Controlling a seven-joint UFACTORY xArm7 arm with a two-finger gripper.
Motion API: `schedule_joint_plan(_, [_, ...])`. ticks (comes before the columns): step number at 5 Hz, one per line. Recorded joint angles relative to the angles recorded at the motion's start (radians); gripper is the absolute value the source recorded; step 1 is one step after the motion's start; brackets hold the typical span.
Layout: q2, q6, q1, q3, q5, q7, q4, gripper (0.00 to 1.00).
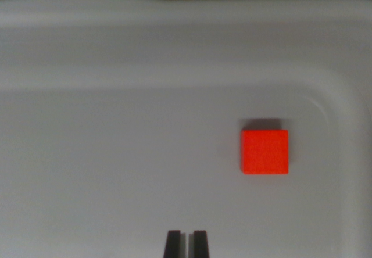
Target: Reach red block
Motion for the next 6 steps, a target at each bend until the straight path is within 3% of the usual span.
schedule_joint_plan(1, [0.048, -0.045, -0.0113, -0.006, 0.0, -0.011, -0.005, 0.0])
schedule_joint_plan(2, [0.048, -0.045, -0.0113, -0.006, 0.0, -0.011, -0.005, 0.0])
schedule_joint_plan(3, [0.093, -0.087, -0.022, -0.012, 0.0, -0.022, -0.009, 0.0])
schedule_joint_plan(4, [0.093, -0.087, -0.022, -0.012, 0.0, -0.022, -0.009, 0.0])
schedule_joint_plan(5, [0.139, -0.13, -0.033, -0.017, -0.0001, -0.033, -0.014, 0.0])
schedule_joint_plan(6, [0.139, -0.13, -0.033, -0.017, -0.0001, -0.033, -0.014, 0.0])
